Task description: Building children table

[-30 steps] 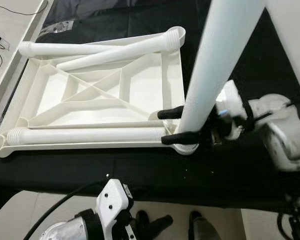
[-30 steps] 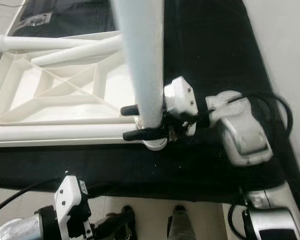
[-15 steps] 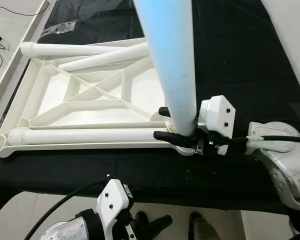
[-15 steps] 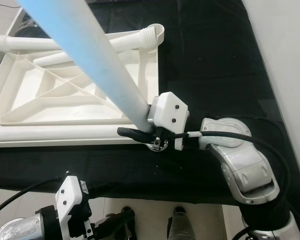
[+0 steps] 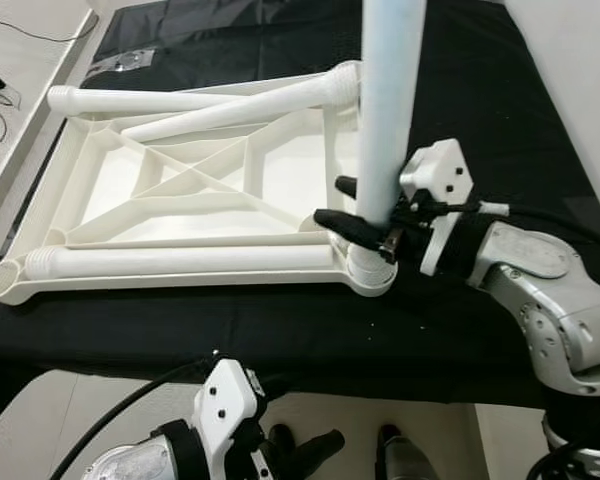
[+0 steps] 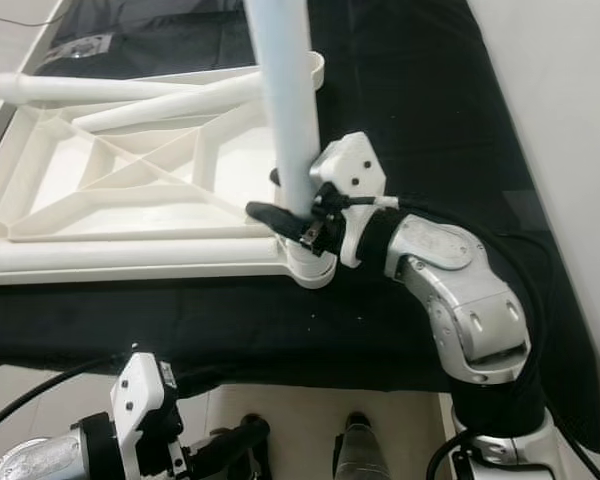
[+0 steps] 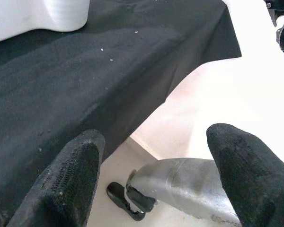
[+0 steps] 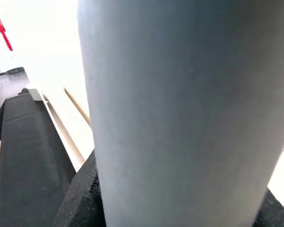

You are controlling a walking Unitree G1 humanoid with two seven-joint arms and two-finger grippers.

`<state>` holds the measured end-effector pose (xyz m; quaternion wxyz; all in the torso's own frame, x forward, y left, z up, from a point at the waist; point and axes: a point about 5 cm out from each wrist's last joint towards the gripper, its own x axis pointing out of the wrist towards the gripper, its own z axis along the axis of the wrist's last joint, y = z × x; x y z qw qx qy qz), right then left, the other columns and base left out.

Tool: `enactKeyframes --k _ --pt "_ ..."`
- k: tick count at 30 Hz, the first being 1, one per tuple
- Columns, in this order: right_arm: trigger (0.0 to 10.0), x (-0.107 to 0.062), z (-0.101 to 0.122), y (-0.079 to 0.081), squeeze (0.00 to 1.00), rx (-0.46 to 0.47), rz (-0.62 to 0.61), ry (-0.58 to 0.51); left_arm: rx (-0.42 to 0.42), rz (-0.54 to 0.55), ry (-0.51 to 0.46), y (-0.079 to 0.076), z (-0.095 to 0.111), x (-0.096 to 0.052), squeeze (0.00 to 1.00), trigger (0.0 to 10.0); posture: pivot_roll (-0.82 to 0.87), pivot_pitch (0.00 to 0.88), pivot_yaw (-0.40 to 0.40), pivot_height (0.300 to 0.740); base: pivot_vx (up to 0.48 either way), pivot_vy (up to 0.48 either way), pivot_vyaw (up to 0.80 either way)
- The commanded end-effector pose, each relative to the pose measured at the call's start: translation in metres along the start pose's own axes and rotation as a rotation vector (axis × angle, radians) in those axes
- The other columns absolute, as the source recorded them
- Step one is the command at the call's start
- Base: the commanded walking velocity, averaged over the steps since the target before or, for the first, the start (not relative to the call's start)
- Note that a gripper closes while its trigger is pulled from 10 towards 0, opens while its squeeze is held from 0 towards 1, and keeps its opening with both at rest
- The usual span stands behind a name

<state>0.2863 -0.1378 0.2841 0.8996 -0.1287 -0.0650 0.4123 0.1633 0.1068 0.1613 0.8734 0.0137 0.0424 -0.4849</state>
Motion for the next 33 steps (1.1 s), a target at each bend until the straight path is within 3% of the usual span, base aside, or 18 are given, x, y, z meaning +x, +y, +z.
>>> enactKeyframes --k 1,11,14,18,22,26,30,32,33 --pt "10.0 -0.002 -0.032 -0.002 0.00 0.106 -0.037 0.137 -0.026 0.003 0.017 -0.001 -0.005 -0.001 0.00 10.0 0.00 0.404 0.153 0.740 0.000 0.000 0.00" --pt "10.0 -0.004 -0.037 0.003 0.00 0.104 -0.091 0.102 -0.028 0.007 0.016 0.001 -0.005 0.000 0.00 10.0 0.00 0.410 0.153 0.740 0.000 0.000 0.00" --pt "10.0 -0.004 -0.033 0.014 0.00 0.176 -0.070 -0.072 -0.027 0.006 0.016 0.002 -0.005 0.001 0.00 10.0 0.00 0.410 0.158 0.740 0.000 0.000 0.00" --pt "10.0 -0.011 -0.030 0.021 0.00 0.159 0.057 -0.158 -0.025 0.005 0.016 0.002 -0.005 0.001 0.00 10.0 0.00 0.410 0.159 0.740 0.000 0.000 0.00" --pt "10.0 -0.015 -0.029 0.019 0.00 0.134 0.129 -0.169 -0.023 0.007 0.016 0.002 -0.005 0.000 0.00 10.0 0.01 0.413 0.159 0.740 0.000 0.000 0.00" --pt "10.0 -0.014 -0.029 0.018 0.00 0.034 0.218 -0.116 -0.021 0.009 0.017 0.002 -0.004 -0.001 0.00 10.0 0.01 0.416 0.161 0.740 0.000 0.000 0.00" --pt "10.0 -0.013 -0.030 0.019 0.00 0.000 0.242 -0.095 -0.021 0.008 0.017 0.002 -0.004 -0.001 0.00 10.0 0.01 0.416 0.160 0.740 0.000 0.000 0.00" --pt "10.0 -0.011 -0.035 0.021 0.00 -0.105 0.333 -0.021 -0.019 0.008 0.018 0.002 -0.004 -0.001 0.00 10.0 0.02 0.419 0.161 0.740 0.000 0.000 0.00" --pt "10.0 -0.011 -0.035 0.021 0.00 -0.105 0.333 -0.021 -0.019 0.008 0.018 0.002 -0.004 -0.001 0.00 10.0 0.02 0.419 0.161 0.740 0.000 0.000 0.00"
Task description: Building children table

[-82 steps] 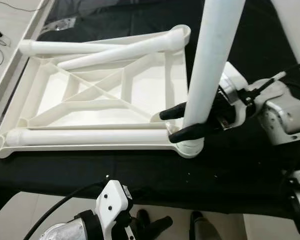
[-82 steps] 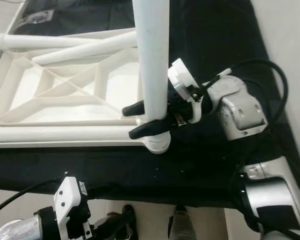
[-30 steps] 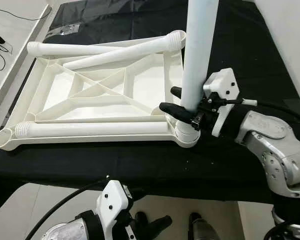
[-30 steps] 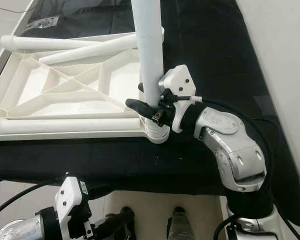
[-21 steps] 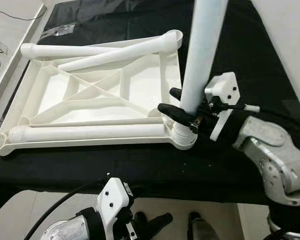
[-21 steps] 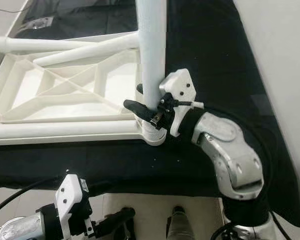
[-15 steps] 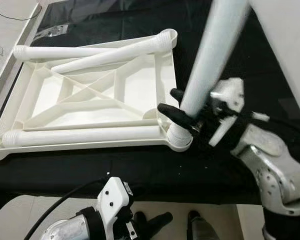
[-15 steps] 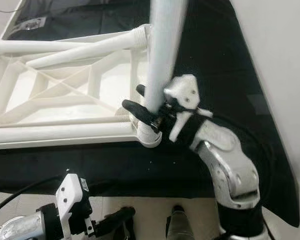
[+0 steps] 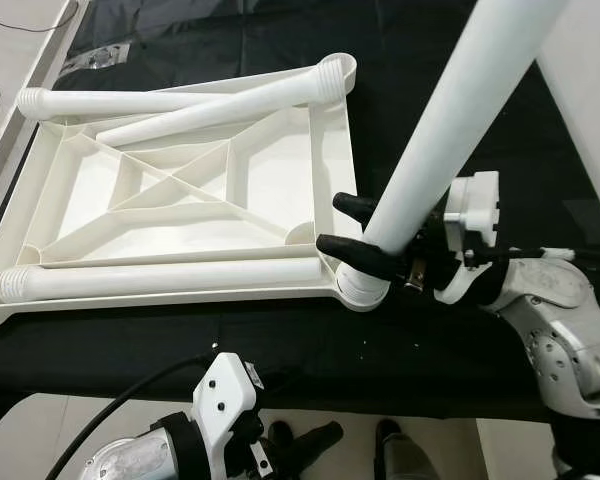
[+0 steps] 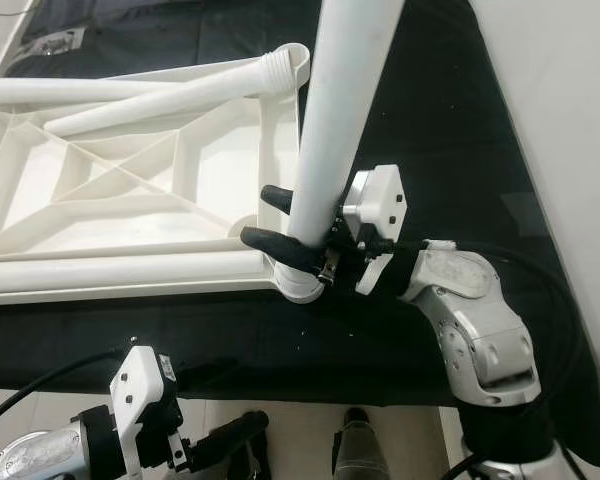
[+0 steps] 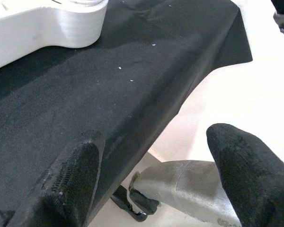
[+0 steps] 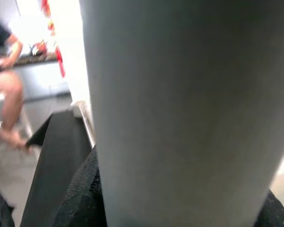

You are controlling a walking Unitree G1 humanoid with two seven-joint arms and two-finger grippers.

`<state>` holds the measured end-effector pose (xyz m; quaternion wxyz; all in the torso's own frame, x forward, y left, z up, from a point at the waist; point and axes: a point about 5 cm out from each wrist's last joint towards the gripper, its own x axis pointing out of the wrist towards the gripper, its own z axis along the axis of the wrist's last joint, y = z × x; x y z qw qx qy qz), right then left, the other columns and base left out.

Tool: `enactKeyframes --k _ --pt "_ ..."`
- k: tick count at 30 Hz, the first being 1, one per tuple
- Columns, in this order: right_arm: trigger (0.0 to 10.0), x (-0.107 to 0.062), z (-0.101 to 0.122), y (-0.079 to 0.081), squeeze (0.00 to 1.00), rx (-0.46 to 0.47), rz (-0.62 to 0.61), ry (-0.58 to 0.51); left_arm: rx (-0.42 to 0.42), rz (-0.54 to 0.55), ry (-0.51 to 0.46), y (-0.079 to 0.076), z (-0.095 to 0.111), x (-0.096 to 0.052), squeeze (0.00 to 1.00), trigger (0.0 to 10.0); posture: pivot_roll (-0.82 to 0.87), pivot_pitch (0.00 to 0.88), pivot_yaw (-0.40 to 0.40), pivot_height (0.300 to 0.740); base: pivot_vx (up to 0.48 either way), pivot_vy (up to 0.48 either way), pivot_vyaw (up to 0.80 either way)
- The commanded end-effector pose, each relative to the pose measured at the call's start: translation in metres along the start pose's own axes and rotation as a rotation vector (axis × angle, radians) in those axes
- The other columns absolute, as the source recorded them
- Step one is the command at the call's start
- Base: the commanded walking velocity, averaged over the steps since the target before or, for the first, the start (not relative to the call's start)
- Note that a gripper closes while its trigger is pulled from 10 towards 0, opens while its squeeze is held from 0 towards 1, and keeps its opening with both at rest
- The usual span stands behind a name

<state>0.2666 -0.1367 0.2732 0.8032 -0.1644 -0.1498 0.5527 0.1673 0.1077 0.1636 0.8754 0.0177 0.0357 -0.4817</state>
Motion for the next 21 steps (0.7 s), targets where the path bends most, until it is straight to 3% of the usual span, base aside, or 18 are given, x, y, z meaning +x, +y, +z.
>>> enactKeyframes --k 1,13,21 --pt "10.0 -0.002 -0.030 0.008 0.00 0.034 0.063 0.162 -0.031 0.001 0.027 -0.002 -0.006 -0.002 0.00 10.0 0.02 0.419 0.161 0.740 0.000 0.000 0.00" --pt "10.0 0.000 -0.021 -0.014 0.00 0.017 0.266 0.159 -0.033 0.000 0.025 -0.003 -0.005 -0.003 0.00 10.0 0.03 0.427 0.160 0.740 0.000 0.000 0.00" --pt "10.0 0.002 -0.018 -0.025 0.00 0.067 0.463 0.167 -0.036 0.002 0.026 -0.005 -0.005 -0.003 0.00 10.0 0.03 0.424 0.158 0.740 0.000 0.000 0.00"
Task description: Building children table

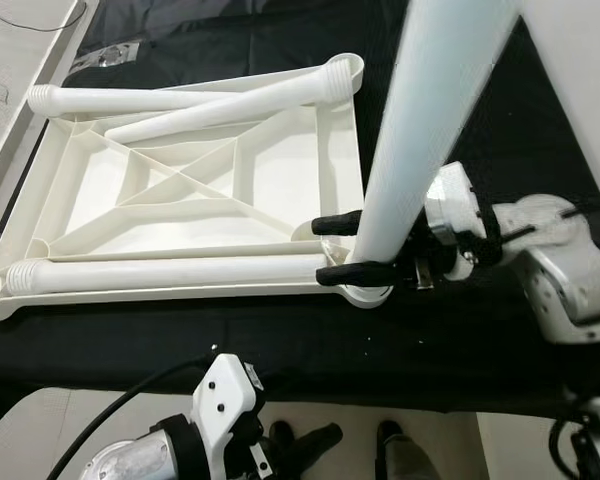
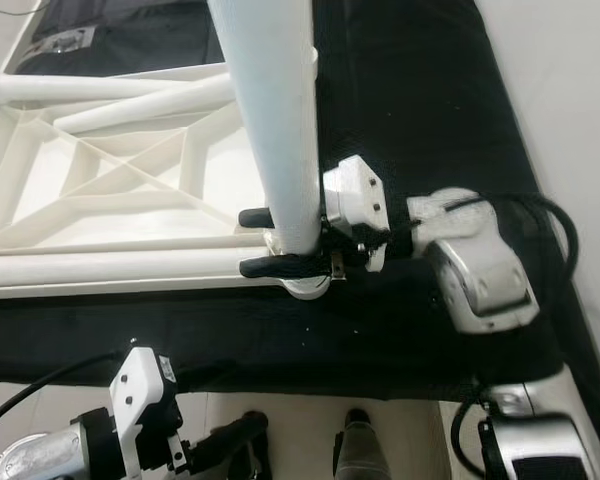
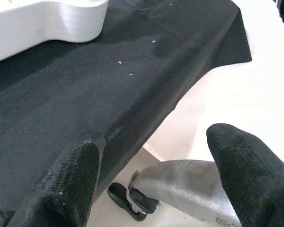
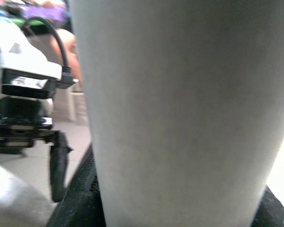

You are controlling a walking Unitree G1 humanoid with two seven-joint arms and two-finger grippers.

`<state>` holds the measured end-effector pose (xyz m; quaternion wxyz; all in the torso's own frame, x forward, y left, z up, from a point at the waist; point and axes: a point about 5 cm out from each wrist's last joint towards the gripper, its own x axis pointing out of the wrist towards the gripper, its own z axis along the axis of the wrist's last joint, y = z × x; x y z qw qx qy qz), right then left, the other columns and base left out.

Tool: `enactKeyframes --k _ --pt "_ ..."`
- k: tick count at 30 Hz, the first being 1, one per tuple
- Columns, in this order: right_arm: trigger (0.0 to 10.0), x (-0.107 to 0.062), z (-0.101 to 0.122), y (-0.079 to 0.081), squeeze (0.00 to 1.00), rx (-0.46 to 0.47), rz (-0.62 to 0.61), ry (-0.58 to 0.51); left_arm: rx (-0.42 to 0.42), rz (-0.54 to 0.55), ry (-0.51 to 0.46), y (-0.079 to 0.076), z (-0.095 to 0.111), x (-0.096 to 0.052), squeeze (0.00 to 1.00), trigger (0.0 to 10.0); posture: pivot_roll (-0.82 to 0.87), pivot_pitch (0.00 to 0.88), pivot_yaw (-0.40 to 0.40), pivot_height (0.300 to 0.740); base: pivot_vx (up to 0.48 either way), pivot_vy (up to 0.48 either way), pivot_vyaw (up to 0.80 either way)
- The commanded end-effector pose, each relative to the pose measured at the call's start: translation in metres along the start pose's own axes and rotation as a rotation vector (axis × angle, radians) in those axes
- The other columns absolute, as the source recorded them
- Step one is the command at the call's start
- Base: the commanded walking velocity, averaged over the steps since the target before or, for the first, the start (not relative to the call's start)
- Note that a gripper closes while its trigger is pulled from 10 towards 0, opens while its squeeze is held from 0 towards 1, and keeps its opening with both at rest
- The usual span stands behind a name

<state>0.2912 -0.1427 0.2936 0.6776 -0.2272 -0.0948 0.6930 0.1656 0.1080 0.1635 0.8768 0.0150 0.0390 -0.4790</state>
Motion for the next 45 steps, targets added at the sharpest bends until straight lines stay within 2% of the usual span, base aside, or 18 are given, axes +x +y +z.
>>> enactKeyframes --k 1,3,5,7,10,13,18,24,29,33,45 --pt "10.0 0.002 -0.025 0.006 0.00 0.109 0.089 0.087 -0.028 -0.004 0.023 -0.004 -0.005 -0.002 0.00 10.0 0.03 0.423 0.159 0.740 0.000 0.000 0.00" --pt "10.0 0.002 -0.026 0.004 0.00 0.083 0.146 0.132 -0.030 -0.006 0.024 -0.004 -0.005 -0.003 0.00 10.0 0.03 0.420 0.160 0.740 0.000 0.000 0.00" --pt "10.0 0.002 -0.026 0.004 0.00 0.083 0.146 0.132 -0.030 -0.006 0.024 -0.004 -0.005 -0.003 0.00 10.0 0.03 0.420 0.160 0.740 0.000 0.000 0.00" --pt "10.0 0.003 -0.026 0.002 0.00 0.086 0.202 0.153 -0.033 -0.008 0.026 -0.005 -0.005 -0.003 0.00 10.0 0.03 0.416 0.160 0.740 0.000 0.000 0.00" --pt "10.0 0.003 -0.026 0.002 0.00 0.089 0.223 0.157 -0.034 -0.008 0.026 -0.005 -0.006 -0.003 0.00 10.0 0.03 0.416 0.160 0.740 0.000 0.000 0.00" --pt "10.0 0.007 -0.023 -0.007 0.00 0.090 0.244 0.131 -0.038 -0.010 0.027 -0.006 -0.006 -0.003 0.00 10.0 0.03 0.410 0.155 0.740 0.000 0.000 0.00" --pt "10.0 0.008 -0.023 -0.009 0.00 0.090 0.249 0.124 -0.040 -0.009 0.027 -0.007 -0.006 -0.003 0.00 10.0 0.03 0.411 0.157 0.740 0.000 0.000 0.00" --pt "10.0 0.014 -0.016 -0.020 0.00 0.143 0.254 0.031 -0.046 -0.013 0.027 -0.008 -0.006 -0.005 0.00 10.0 0.03 0.422 0.162 0.740 0.000 0.000 0.00" --pt "10.0 0.014 -0.014 -0.025 0.00 0.171 0.264 0.022 -0.051 -0.013 0.027 -0.009 -0.005 -0.006 0.00 10.0 0.04 0.430 0.163 0.740 0.000 0.000 0.00" --pt "10.0 0.018 -0.014 -0.032 0.00 0.127 0.266 0.044 -0.062 -0.013 0.028 -0.012 -0.003 -0.009 0.00 10.0 0.06 0.452 0.164 0.740 0.000 0.000 0.00" --pt "10.0 0.021 -0.021 -0.029 0.00 0.086 0.275 0.064 -0.067 -0.010 0.033 -0.012 -0.001 -0.011 0.00 10.0 0.07 0.468 0.168 0.740 0.000 0.000 0.00"
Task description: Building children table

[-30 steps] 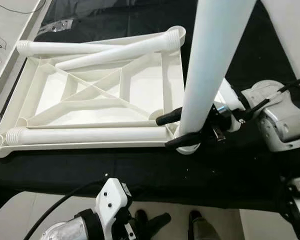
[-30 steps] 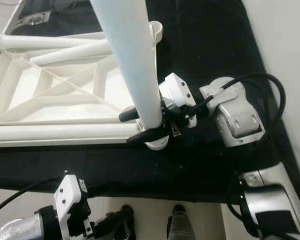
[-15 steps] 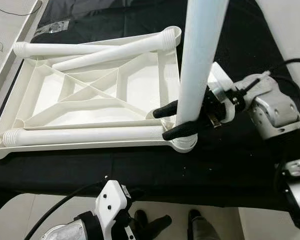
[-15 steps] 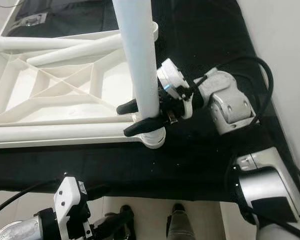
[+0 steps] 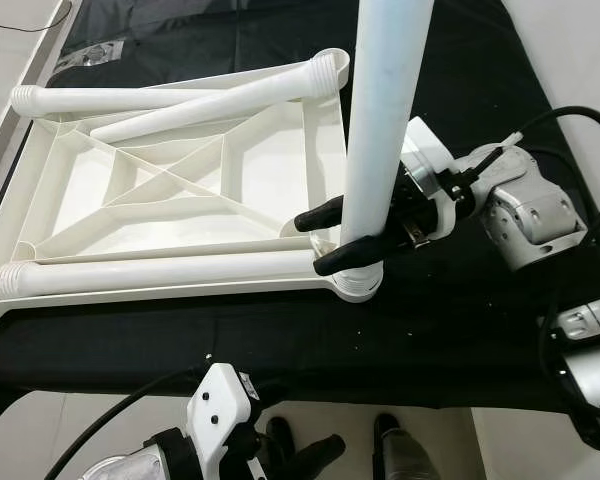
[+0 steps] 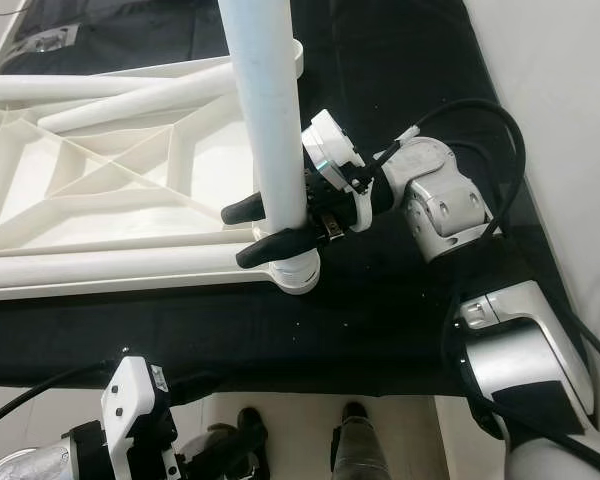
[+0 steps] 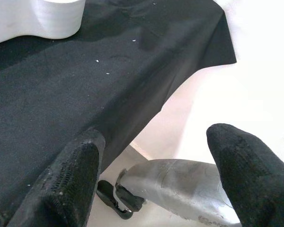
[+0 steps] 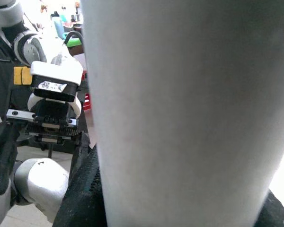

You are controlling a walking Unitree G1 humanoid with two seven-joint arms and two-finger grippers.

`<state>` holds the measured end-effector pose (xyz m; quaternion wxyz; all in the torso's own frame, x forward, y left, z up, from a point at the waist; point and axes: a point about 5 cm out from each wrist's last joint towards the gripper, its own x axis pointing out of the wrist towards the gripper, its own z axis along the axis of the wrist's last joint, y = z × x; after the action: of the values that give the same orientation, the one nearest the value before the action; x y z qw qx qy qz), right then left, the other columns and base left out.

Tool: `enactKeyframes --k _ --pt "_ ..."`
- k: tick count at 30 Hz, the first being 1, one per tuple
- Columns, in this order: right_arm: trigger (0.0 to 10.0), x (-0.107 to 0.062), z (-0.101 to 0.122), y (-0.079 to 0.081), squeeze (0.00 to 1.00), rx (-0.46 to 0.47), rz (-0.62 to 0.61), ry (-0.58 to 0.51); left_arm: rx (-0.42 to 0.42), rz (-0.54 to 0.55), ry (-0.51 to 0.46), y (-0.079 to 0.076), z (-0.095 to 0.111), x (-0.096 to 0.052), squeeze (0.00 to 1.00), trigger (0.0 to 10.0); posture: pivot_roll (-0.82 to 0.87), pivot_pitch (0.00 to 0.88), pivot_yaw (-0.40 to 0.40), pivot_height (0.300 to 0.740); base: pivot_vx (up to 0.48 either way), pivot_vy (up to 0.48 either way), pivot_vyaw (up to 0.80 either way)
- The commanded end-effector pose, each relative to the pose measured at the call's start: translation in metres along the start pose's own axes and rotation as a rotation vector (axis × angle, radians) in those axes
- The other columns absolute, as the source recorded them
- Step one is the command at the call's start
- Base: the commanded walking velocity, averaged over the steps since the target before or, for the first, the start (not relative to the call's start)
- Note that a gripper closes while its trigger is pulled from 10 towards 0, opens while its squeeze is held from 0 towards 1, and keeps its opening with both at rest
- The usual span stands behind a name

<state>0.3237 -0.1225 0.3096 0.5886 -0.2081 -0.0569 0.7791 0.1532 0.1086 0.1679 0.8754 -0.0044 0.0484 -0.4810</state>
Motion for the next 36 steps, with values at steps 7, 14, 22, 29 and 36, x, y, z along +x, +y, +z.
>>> enactKeyframes --k 7,14,22,29,36 --pt "10.0 0.001 -0.035 0.011 0.00 0.018 -0.037 0.119 -0.026 -0.004 0.037 -0.002 -0.005 -0.003 0.00 10.0 0.06 0.464 0.167 0.740 0.000 0.000 0.00" --pt "10.0 -0.001 -0.035 0.027 0.00 -0.018 0.032 0.182 -0.026 -0.002 0.037 0.000 -0.005 -0.003 0.00 10.0 0.06 0.464 0.173 0.740 0.000 0.000 0.00" --pt "10.0 0.003 -0.027 0.025 0.00 -0.005 0.113 0.212 -0.029 -0.005 0.040 -0.001 -0.005 -0.004 0.00 10.0 0.07 0.466 0.167 0.740 0.000 0.000 0.00" --pt "10.0 0.010 -0.014 0.006 0.00 0.006 0.133 0.192 -0.035 0.006 0.039 -0.004 -0.004 -0.006 0.00 10.0 0.09 0.481 0.148 0.740 0.000 0.000 0.00" --pt "10.0 0.015 -0.011 -0.003 0.00 -0.013 0.136 0.177 -0.049 0.014 0.040 -0.010 -0.002 -0.009 0.00 10.0 0.11 0.489 0.137 0.740 0.000 0.000 0.00"
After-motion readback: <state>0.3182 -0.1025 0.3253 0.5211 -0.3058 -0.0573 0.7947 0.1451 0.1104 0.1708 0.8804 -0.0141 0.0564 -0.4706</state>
